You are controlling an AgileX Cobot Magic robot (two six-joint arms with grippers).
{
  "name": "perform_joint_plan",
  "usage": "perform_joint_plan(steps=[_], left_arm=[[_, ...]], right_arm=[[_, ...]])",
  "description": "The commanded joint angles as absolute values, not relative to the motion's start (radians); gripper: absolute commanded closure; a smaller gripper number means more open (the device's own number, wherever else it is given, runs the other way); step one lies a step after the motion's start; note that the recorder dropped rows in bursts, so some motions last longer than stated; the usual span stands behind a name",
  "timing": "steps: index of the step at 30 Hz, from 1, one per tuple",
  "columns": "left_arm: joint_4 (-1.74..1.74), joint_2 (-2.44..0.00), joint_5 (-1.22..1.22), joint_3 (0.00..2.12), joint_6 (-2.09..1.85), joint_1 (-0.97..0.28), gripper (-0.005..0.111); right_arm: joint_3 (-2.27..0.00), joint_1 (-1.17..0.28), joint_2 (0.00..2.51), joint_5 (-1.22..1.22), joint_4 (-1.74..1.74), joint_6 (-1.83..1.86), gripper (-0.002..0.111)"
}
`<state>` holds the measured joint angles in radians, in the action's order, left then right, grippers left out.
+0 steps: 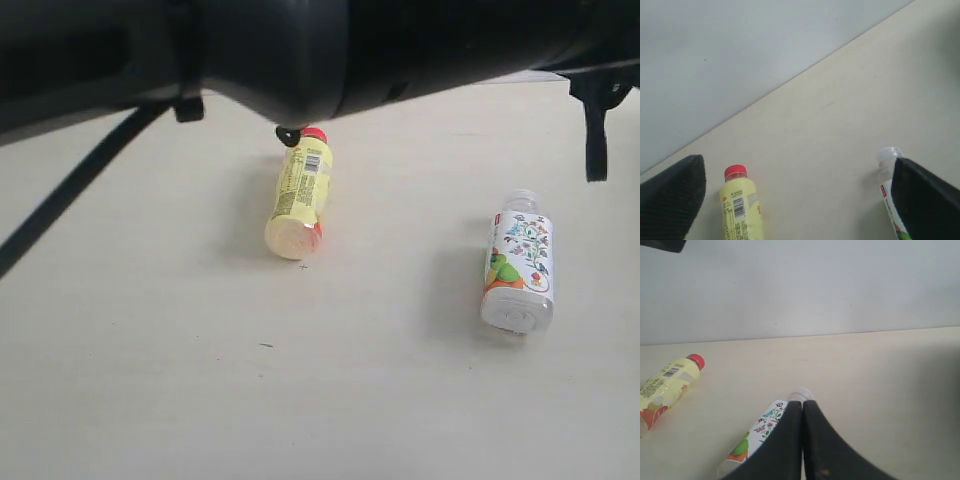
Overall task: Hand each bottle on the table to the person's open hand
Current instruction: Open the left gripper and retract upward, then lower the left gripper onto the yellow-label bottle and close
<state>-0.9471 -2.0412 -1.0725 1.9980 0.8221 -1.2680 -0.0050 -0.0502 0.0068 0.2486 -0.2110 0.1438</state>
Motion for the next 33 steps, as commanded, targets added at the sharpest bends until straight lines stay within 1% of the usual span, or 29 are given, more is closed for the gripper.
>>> perform_joint_plan(steps=[1, 3, 5, 7, 11, 14, 17, 23, 28, 33], left_arm=[[-0.877, -2.001, -1.121, 1.995, 0.718, -1.313, 0.013], [-0.839, -1.988, -1.129, 1.995, 0.649, -1.328, 0.015], [-0.812, -1.977, -1.143, 1.995, 0.590, -1.344, 0.022], [-0.803, -1.965, -1.168, 1.995, 0.588, -1.355, 0.034], [-0.786, -1.950, -1.207, 1.995, 0.584, -1.366, 0.069], [-0.767, -1.943, -1.212, 1.995, 0.584, -1.366, 0.104], [-0.762, -1.931, -1.208, 1.988, 0.584, -1.366, 0.107], [-0.724, -1.882, -1.194, 1.988, 0.577, -1.341, 0.107], [-0.644, -1.808, -1.204, 1.988, 0.550, -1.282, 0.107], [-0.546, -1.740, -1.204, 1.988, 0.508, -1.194, 0.107]], right_arm=[[0.000, -0.047, 0.000, 0.238, -0.211, 0.145, 0.108], [0.000, -0.047, 0.000, 0.238, -0.211, 0.145, 0.108], [0.000, -0.047, 0.000, 0.238, -0.211, 0.145, 0.108], [0.000, -0.047, 0.000, 0.238, -0.211, 0.145, 0.108], [0.000, -0.047, 0.000, 0.238, -0.211, 0.145, 0.108], [0.000, -0.047, 0.000, 0.238, -0.211, 0.145, 0.108], [0.000, -0.047, 0.000, 0.240, -0.211, 0.145, 0.108], [0.000, -0.047, 0.000, 0.240, -0.211, 0.145, 0.108], [0.000, -0.047, 0.000, 0.240, -0.211, 0.145, 0.108], [0.000, -0.047, 0.000, 0.240, -0.211, 0.145, 0.108]])
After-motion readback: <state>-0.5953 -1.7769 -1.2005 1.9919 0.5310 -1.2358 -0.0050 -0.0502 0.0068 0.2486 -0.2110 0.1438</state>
